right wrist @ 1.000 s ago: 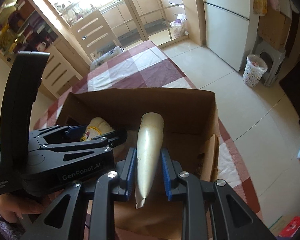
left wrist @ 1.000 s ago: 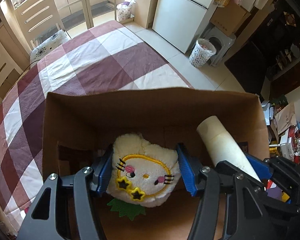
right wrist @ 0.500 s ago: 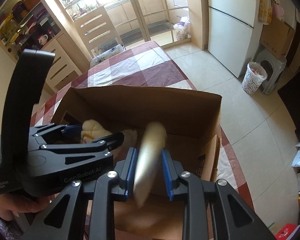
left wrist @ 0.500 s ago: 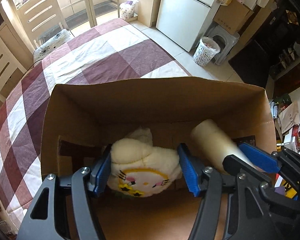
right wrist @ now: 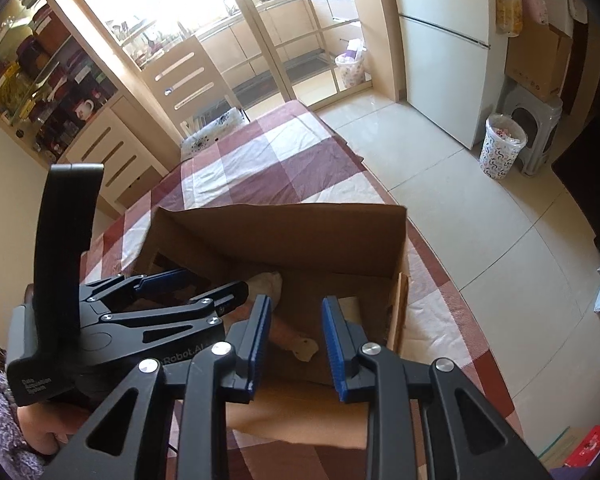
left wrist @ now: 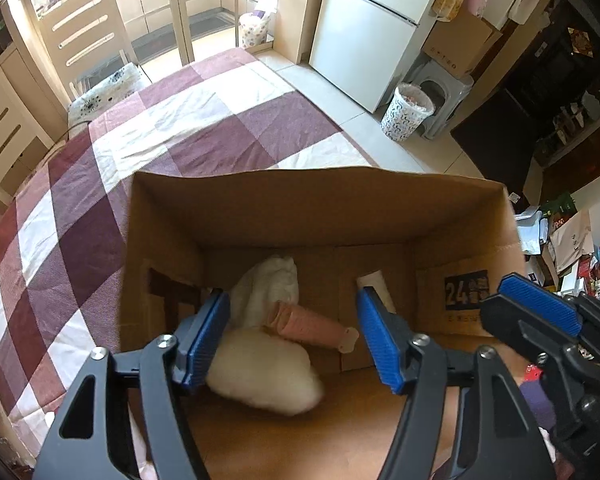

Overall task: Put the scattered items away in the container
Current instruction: 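Lower both tools into the box and open them to release plush and tube, then move both open tools back over the table items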

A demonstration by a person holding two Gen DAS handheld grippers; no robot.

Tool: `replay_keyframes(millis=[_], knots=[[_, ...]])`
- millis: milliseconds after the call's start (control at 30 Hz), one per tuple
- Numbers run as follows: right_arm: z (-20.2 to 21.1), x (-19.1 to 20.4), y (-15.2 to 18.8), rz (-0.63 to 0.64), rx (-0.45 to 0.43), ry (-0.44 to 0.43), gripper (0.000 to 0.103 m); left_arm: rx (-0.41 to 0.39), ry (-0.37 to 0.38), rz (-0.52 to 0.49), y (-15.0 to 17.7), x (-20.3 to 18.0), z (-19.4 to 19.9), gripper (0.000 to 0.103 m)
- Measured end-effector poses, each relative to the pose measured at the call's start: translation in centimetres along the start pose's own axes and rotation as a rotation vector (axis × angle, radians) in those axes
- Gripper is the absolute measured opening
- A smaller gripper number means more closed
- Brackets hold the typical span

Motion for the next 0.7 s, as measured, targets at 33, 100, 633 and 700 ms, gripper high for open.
replay_keyframes(millis=[33, 100, 633, 700], knots=[[0.4, 0.1, 0.1, 0.000, -0.007, -0.002, 0.028, -0.011, -0.002, -0.001, 0.1, -0.1, 0.5, 0.074], [1.3, 0.2, 0.3, 0.002, -0.019, -0.001, 0.029, -0.035, 0.002, -0.003, 0.4, -0.3, 1.5, 0.076], [3.4, 2.7, 5.3, 0.047, -0.008, 0.001, 0.030, -0.096, 0.001, 0.052, 7.9, 0.9, 6.3, 0.079], [3.2, 3.5, 6.2, 0.061, 0.005, -0.005, 0.030, -0.087, -0.003, 0.077, 9.8, 1.7, 6.1, 0.079]])
Point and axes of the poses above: each gripper's, at about its wrist camera, not at the fingertips, and z roughly against the way its jaws point, x to its left, y to its underside, the point moved 7 cm from there along -z, roughly the way its jaws point, and after that the axes turned 15 degrees about x, right-handed, at the moved point
